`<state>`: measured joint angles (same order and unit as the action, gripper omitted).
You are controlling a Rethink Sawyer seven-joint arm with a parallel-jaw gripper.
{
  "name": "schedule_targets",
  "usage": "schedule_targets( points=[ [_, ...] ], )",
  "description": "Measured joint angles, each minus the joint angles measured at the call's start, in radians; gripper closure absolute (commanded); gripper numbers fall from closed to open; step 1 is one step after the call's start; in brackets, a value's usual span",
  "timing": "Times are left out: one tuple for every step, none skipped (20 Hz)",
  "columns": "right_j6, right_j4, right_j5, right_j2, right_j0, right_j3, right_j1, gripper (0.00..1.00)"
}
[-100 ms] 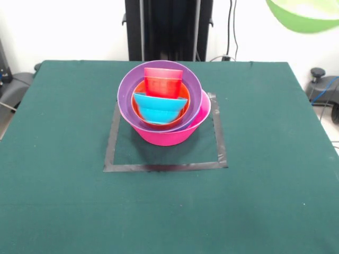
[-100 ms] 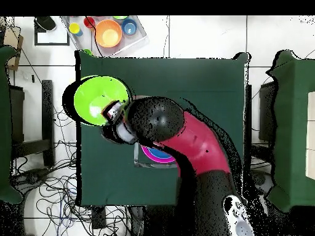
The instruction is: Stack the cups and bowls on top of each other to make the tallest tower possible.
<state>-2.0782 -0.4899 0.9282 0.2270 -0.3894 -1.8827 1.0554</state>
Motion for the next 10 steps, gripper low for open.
schedule_targets(
  points=[
    [0.007,0.000,0.003,0.003,-0.015,-0.013,0.013,1.00],
    [0.024,0.000,0.004,0.007,-0.045,-0.034,0.032,1.00],
    [0.038,0.000,0.005,0.010,-0.065,-0.047,0.043,1.00],
    [0.076,0.000,0.004,0.016,-0.117,-0.077,0.067,1.00],
    [0.090,0.000,0.004,0.018,-0.133,-0.084,0.073,1.00],
    [0.104,0.001,0.004,0.021,-0.149,-0.092,0.079,1.00],
    [0.139,0.008,0.004,0.027,-0.187,-0.107,0.091,1.00],
    [0.162,0.014,0.004,0.030,-0.209,-0.116,0.098,1.00],
    [0.184,0.020,0.004,0.033,-0.231,-0.125,0.105,1.00],
    [0.249,0.029,0.004,0.040,-0.285,-0.154,0.124,1.00]
  ],
)
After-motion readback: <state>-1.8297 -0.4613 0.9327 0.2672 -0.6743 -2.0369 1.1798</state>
